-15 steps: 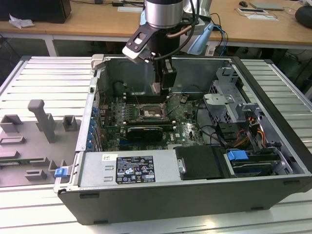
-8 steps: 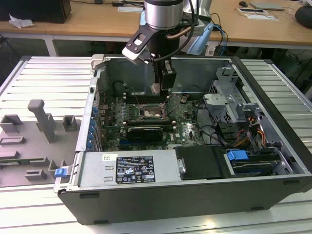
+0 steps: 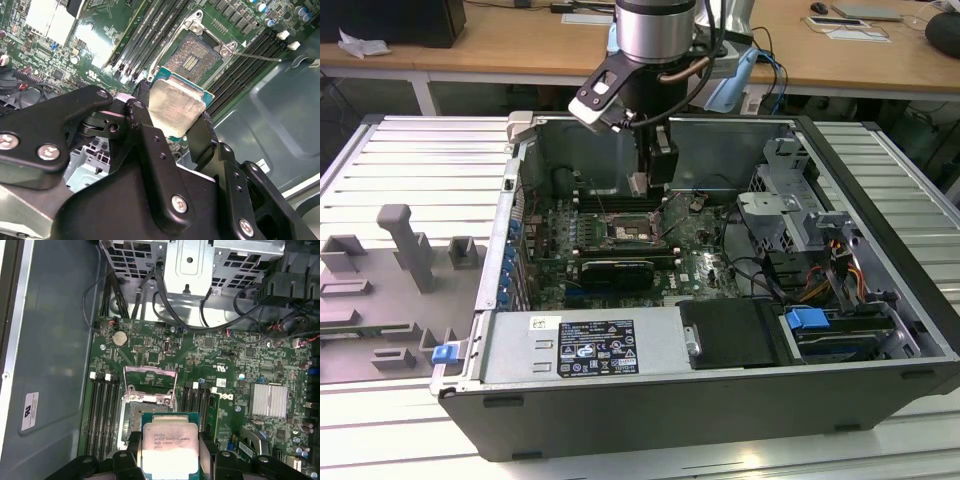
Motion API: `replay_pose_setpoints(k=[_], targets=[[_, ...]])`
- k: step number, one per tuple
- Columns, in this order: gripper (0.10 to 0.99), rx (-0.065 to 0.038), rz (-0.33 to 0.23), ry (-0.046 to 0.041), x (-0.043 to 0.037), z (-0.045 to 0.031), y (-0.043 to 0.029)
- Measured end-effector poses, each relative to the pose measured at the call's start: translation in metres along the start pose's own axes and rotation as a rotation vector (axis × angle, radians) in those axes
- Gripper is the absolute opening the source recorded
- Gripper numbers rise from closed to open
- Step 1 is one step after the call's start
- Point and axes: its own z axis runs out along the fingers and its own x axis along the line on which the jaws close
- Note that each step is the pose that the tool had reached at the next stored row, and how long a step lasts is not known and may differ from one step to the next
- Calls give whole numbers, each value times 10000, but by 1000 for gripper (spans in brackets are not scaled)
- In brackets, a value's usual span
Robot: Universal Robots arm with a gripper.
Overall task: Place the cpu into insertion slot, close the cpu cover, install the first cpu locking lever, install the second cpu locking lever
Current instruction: 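Place the cpu into insertion slot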
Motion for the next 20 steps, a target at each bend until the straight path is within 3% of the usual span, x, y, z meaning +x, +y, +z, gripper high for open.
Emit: replay_pose_setpoints(k=[20], targets=[[541,15,897,-63,-1,58,-5]])
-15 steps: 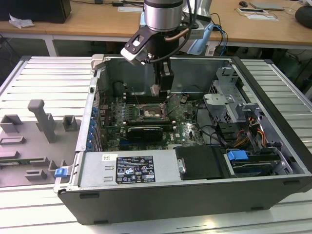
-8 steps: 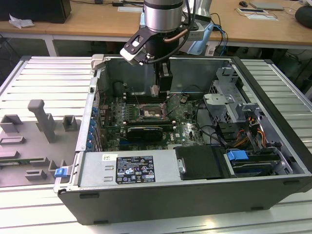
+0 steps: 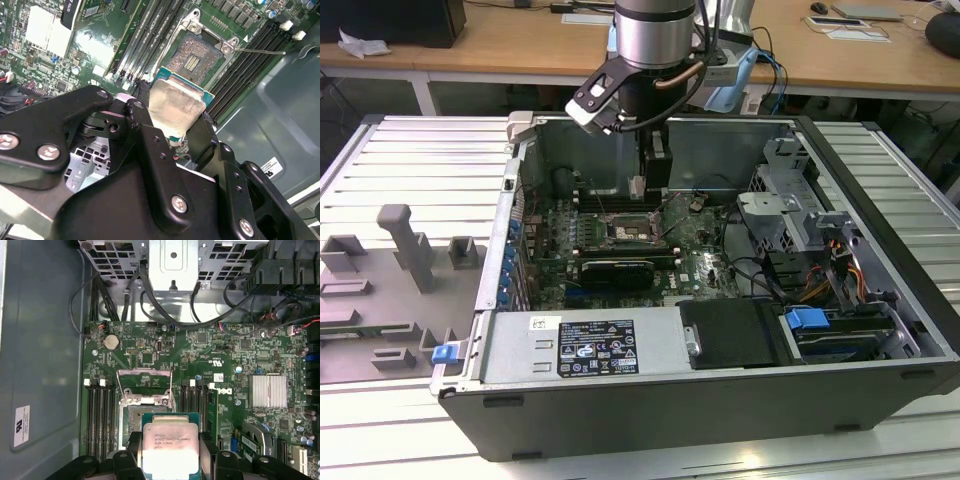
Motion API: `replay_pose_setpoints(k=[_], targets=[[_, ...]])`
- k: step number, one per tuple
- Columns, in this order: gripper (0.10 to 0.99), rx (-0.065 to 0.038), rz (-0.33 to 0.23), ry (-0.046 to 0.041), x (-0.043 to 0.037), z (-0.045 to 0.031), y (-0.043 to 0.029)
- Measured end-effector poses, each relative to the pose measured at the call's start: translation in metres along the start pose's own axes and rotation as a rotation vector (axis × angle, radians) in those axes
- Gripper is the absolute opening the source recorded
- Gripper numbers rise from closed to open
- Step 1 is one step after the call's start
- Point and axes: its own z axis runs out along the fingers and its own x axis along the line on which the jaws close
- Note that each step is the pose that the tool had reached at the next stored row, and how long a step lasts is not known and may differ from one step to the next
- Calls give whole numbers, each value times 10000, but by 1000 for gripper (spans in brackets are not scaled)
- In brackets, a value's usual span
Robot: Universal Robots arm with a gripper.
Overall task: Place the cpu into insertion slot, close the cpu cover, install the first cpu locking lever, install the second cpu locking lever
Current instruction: 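Place the cpu into insertion slot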
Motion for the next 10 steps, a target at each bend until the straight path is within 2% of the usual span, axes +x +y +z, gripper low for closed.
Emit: replay_pose_setpoints(k=[10], targets=[[541,15,224,-16,-1,27,-1]])
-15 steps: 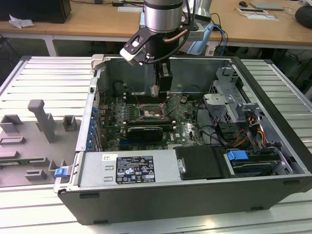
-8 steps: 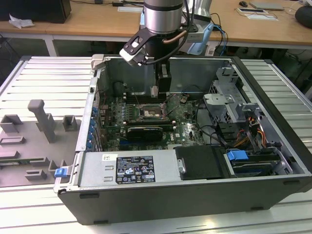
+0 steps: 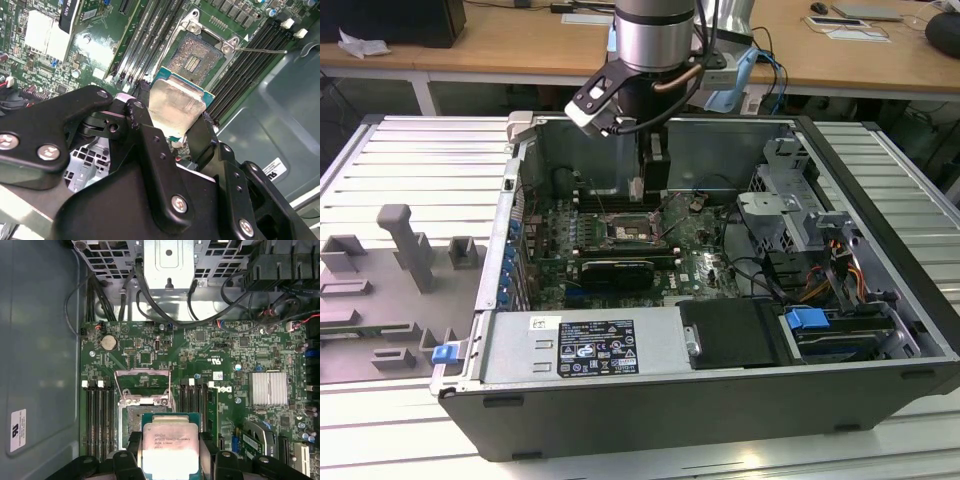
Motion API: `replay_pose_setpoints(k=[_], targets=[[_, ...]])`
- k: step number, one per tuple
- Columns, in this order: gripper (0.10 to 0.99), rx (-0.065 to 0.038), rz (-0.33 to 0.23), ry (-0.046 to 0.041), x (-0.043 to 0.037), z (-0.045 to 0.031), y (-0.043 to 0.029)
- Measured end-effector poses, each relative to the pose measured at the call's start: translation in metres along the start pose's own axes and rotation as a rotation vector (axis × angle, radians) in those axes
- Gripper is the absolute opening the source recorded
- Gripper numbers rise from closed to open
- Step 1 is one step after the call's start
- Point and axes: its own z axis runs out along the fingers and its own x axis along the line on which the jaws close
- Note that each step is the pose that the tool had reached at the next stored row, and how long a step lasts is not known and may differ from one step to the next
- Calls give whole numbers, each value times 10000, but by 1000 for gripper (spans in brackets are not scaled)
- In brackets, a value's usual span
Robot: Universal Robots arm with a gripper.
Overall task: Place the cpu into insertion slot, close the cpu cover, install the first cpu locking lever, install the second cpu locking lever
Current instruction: 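Place the cpu into insertion slot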
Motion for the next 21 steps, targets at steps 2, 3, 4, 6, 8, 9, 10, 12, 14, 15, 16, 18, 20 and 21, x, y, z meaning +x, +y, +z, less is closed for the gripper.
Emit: replay_pose_setpoints(k=[2,3,4,6,8,9,10,12,14,15,16,18,20,21], targets=[[541,1,29,-3,0,4,0],[541,6,63,-5,0,9,-1],[541,10,91,-7,0,14,-1],[541,20,148,-11,0,23,-2],[541,33,195,-14,-1,31,-2],[541,45,225,-17,-1,36,-3],[541,50,241,-18,-1,40,-3],[541,63,277,-20,-1,51,-4],[541,81,303,-23,-2,72,-5],[541,82,302,-23,-2,87,-7],[541,83,283,-21,-2,95,-10],[541,86,137,-12,-3,114,-19],[541,88,-13,-1,-3,140,-23],[541,97,-18,-1,-1,151,-24]])
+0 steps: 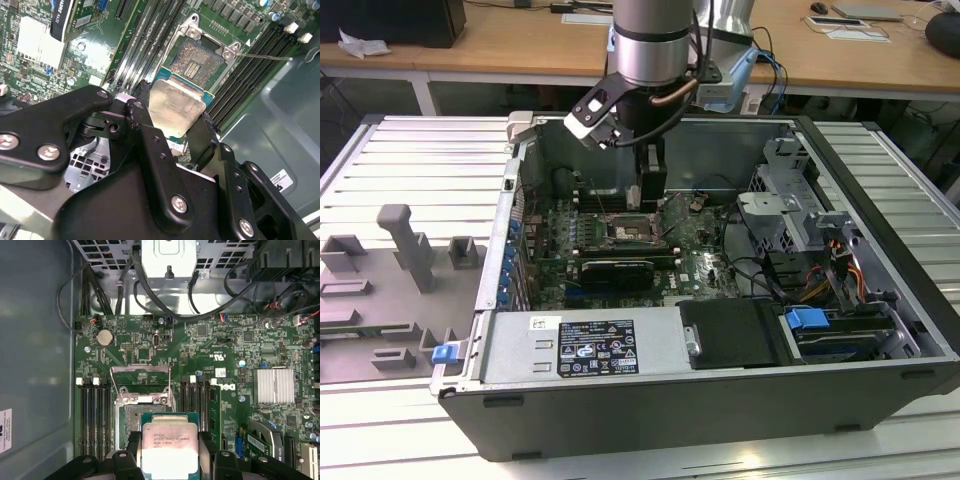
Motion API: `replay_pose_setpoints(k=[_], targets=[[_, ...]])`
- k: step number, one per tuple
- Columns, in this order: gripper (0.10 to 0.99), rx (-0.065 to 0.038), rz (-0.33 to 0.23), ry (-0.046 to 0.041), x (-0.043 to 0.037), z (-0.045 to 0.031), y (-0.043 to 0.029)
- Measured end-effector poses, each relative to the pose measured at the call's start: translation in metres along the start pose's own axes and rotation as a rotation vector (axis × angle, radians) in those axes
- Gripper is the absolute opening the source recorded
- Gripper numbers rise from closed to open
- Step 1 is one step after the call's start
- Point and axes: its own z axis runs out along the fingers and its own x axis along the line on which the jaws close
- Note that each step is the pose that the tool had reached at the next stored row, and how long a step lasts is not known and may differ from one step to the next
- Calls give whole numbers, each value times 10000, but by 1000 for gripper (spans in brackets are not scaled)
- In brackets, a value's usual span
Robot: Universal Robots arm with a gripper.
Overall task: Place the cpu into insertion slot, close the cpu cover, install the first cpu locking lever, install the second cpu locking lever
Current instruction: 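Place the cpu into insertion slot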
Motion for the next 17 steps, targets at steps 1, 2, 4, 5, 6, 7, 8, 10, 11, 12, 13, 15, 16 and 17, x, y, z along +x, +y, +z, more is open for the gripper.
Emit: replay_pose_setpoints(k=[1,2,4,5,6,7,8,10,11,12,13,15,16,17], targets=[[541,26,-12,1,3,25,-2],[541,27,-21,2,3,34,-3],[541,30,-57,-1,2,39,-3],[541,29,-76,5,2,42,-3],[541,29,-91,5,2,44,-3],[541,30,-104,6,2,46,-3],[541,29,-118,6,2,48,-3],[541,30,-139,8,2,53,-4],[541,30,-147,8,2,55,-4],[541,30,-159,10,2,59,-4],[541,30,-169,12,2,63,-4],[541,31,-184,12,2,71,-4],[541,31,-198,12,2,81,-5],[541,31,-202,13,1,85,-5]])
